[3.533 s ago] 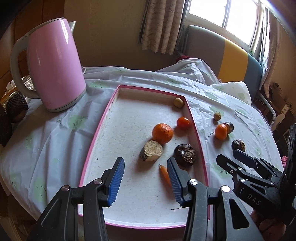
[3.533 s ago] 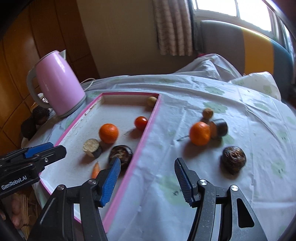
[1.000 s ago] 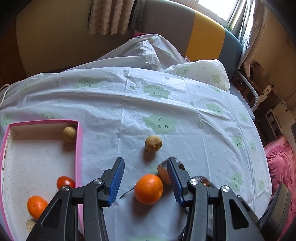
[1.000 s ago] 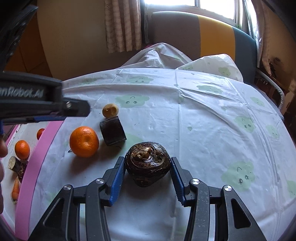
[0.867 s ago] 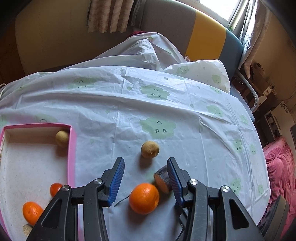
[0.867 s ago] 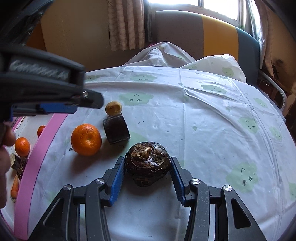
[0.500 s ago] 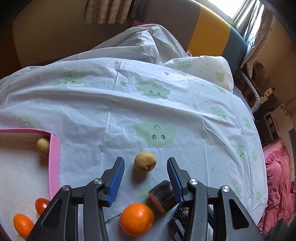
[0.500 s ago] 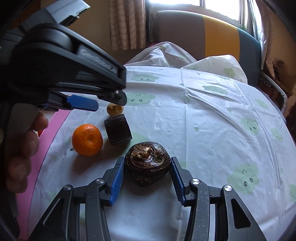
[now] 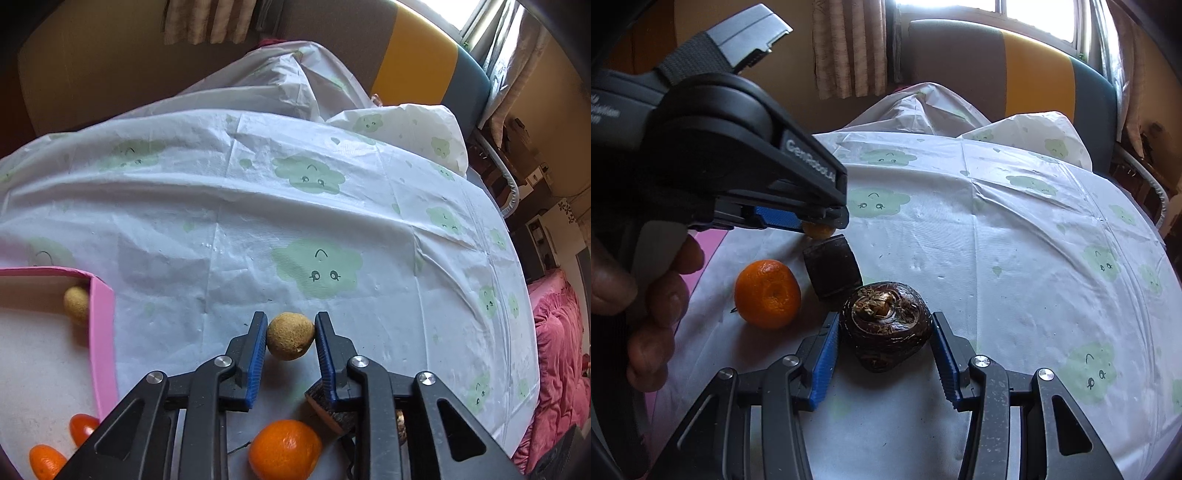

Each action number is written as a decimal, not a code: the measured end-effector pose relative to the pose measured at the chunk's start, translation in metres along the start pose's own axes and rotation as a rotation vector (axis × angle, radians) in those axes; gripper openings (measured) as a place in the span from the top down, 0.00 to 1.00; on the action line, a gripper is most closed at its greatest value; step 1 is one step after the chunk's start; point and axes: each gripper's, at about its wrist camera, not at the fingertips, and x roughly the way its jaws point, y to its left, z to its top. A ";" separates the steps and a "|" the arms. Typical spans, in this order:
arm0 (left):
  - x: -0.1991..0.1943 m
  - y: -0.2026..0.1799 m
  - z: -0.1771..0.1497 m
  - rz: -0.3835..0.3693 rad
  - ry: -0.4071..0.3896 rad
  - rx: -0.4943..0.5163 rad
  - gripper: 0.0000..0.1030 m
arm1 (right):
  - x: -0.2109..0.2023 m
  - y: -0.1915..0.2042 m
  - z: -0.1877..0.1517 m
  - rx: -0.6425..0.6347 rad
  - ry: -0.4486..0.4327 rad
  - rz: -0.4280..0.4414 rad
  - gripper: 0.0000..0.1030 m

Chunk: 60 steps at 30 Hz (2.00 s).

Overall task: Organize fruits
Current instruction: 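Carry the kiwi into the tray and release it with the left tool while the right tool holds the chestnut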

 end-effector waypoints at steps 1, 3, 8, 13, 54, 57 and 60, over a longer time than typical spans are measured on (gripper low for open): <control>-0.005 0.000 -0.001 0.004 -0.012 0.005 0.74 | 0.000 0.000 0.000 -0.001 0.000 0.000 0.53; -0.017 0.001 -0.002 0.013 -0.036 0.013 0.74 | 0.000 0.000 0.000 -0.002 0.001 -0.001 0.52; -0.043 0.006 -0.016 0.040 -0.069 0.026 0.74 | 0.002 0.001 -0.001 -0.005 0.006 -0.007 0.52; -0.068 0.010 -0.037 0.050 -0.094 0.034 0.74 | 0.003 0.002 -0.001 -0.010 0.011 -0.011 0.52; -0.174 0.137 -0.166 0.183 -0.218 -0.118 0.74 | -0.030 0.014 -0.040 -0.024 0.031 -0.054 0.51; -0.173 0.159 -0.175 0.204 -0.203 -0.159 0.74 | -0.030 0.012 -0.041 -0.028 0.022 -0.042 0.51; -0.169 0.170 -0.182 0.212 -0.193 -0.180 0.74 | -0.030 0.014 -0.042 -0.037 0.012 -0.050 0.52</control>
